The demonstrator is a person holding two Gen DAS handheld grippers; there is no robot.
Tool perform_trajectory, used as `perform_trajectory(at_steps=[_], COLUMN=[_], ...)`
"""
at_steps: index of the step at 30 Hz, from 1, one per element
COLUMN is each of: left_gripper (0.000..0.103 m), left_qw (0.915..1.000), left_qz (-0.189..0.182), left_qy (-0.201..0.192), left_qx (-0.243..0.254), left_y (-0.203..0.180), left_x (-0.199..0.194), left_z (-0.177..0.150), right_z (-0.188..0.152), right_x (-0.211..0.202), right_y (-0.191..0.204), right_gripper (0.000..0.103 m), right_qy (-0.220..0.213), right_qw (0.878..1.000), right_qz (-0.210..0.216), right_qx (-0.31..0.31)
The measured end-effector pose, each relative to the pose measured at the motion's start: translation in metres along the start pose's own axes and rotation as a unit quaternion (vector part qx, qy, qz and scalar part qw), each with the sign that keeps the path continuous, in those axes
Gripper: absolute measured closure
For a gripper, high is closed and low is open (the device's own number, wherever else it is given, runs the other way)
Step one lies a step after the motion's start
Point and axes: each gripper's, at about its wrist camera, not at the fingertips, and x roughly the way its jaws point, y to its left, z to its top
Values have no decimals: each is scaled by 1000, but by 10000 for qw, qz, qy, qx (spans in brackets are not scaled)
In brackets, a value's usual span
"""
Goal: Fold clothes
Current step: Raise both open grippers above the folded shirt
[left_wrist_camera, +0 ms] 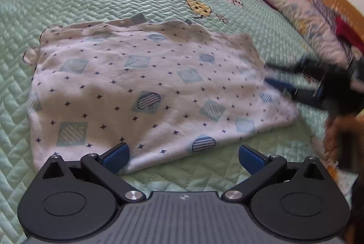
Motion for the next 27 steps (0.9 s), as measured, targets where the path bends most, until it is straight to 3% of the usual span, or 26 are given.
perform_trajectory(at_steps=[1, 5, 8, 10, 12, 17, 21, 23, 27], left_gripper=[1, 1, 1, 1, 1, 1, 1, 1, 1], left_qw=[9999, 9999, 9996, 9980, 9946, 9849, 9794, 9779, 9741], left_qz=[-62, 13, 225, 571, 945, 1602, 1868, 1807, 1721], left_qy=[-15, -10, 19, -1, 48, 350, 654, 882, 1180], left_qx=[-87, -157, -186, -267, -423, -562, -396, -568, -872], left_y=[3, 7, 5, 0, -4, -16, -23, -15, -1], left_x=[-3, -13, -20, -26, -33, -43, -44, -41, -36], left_z=[0, -2, -3, 3, 16, 62, 94, 104, 111], right_z=[-2, -13, -30, -37, -42, -45, -42, -41, -37], right_x=[-1, -12, -22, -23, -23, -14, 15, 22, 30], right_y=[0, 14, 32, 56, 83, 158, 194, 202, 205], right_gripper=[90, 89, 75, 41, 23, 14, 13, 13, 13], right_qy=[-31, -92, -27, -18, 17, 291, 892, 1124, 1390], right_qw=[9998, 9955, 9854, 9760, 9655, 9356, 9082, 9013, 9027], right_qz=[-127, -557, -925, -1179, -1391, -1864, -2525, -2706, -2733], right_qx=[-126, -759, -1428, -1830, -2201, -2986, -3215, -3190, -3017])
